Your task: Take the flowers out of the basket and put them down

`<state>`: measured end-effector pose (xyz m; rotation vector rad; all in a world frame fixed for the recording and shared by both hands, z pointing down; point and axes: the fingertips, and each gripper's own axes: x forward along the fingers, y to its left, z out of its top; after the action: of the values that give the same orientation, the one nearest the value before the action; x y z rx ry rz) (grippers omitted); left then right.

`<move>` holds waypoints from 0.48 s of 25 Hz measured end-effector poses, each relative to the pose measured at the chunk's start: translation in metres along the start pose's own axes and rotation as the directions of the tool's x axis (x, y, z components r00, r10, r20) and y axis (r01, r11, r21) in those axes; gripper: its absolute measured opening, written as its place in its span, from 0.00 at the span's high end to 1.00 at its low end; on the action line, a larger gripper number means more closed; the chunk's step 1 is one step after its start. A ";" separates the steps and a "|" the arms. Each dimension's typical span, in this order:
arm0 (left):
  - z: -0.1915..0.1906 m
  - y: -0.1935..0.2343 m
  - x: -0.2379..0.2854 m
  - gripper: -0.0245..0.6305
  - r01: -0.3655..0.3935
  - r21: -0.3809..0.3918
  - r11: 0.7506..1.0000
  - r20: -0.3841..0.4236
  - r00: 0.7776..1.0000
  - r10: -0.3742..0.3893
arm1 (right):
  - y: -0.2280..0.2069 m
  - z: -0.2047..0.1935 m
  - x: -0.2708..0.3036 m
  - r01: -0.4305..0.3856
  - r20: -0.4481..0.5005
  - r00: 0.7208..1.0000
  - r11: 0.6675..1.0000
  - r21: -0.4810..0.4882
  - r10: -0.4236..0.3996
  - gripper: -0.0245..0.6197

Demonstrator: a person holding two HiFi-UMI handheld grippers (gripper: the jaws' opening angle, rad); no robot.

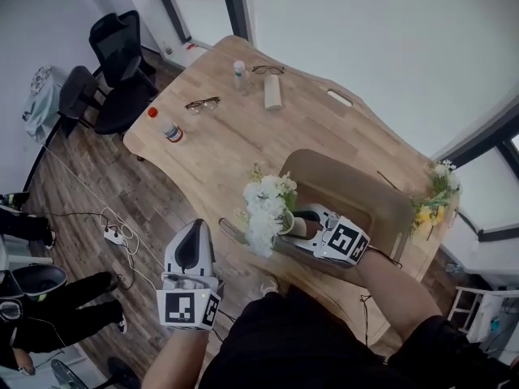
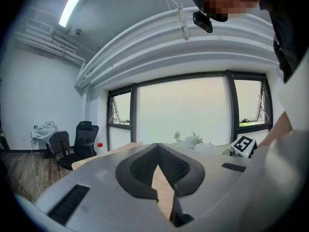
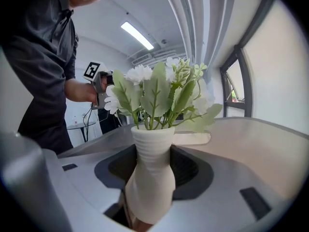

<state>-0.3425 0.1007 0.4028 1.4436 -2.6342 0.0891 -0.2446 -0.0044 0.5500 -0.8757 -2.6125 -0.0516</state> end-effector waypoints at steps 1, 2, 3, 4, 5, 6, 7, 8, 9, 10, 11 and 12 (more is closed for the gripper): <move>0.002 -0.002 0.000 0.96 0.005 0.000 1.000 0.005 1.000 -0.005 | -0.001 0.004 -0.005 0.014 0.009 1.000 1.000 0.003 -0.014 0.60; 0.003 -0.004 0.000 0.96 0.010 0.001 1.000 0.010 1.000 -0.010 | -0.002 0.009 -0.010 0.030 0.018 0.999 1.000 0.006 -0.030 0.60; 0.005 -0.006 0.000 0.96 0.016 0.001 1.000 0.014 1.000 -0.016 | -0.003 0.013 -0.015 0.047 0.026 0.999 0.999 0.009 -0.047 0.60; 0.007 -0.008 0.000 0.96 0.022 0.002 1.000 0.019 1.000 -0.022 | -0.004 0.016 -0.019 0.064 0.033 0.997 0.998 0.012 -0.064 0.60; 0.008 -0.010 0.000 0.96 0.028 0.003 1.000 0.023 0.999 -0.028 | -0.004 0.019 -0.024 0.079 0.038 0.996 0.997 0.014 -0.079 0.60; 0.009 -0.013 0.000 0.96 0.035 0.004 0.999 0.027 0.999 -0.035 | -0.005 0.022 -0.029 0.093 0.042 0.995 0.996 0.016 -0.094 0.60; 0.011 -0.016 0.001 0.96 0.044 0.006 0.999 0.031 0.999 -0.044 | -0.006 0.024 -0.034 0.107 0.045 0.993 0.994 0.017 -0.107 0.60; 0.012 -0.019 0.003 0.96 0.053 0.007 0.999 0.036 0.998 -0.053 | -0.006 0.026 -0.040 0.121 0.048 0.991 0.993 0.018 -0.122 0.60; 0.014 -0.023 0.004 0.96 0.062 0.009 0.998 0.041 0.997 -0.063 | -0.007 0.027 -0.045 0.136 0.050 0.989 0.991 0.019 -0.137 0.60; 0.016 -0.026 0.006 0.96 0.072 0.012 0.997 0.046 0.996 -0.072 | -0.008 0.027 -0.051 0.152 0.053 0.987 0.988 0.022 -0.153 0.60; 0.017 -0.028 0.007 0.96 0.080 0.014 0.997 0.050 0.995 -0.081 | -0.009 0.028 -0.057 0.169 0.058 0.984 0.985 0.029 -0.170 0.60; 0.019 -0.031 0.008 0.96 0.088 0.016 0.996 0.053 0.995 -0.088 | -0.010 0.029 -0.063 0.186 0.065 0.980 0.982 0.040 -0.189 0.60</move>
<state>-0.3224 0.0754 0.3852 1.5860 -2.6120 0.0596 -0.2140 -0.0441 0.5011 -0.6277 -2.7448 -0.0286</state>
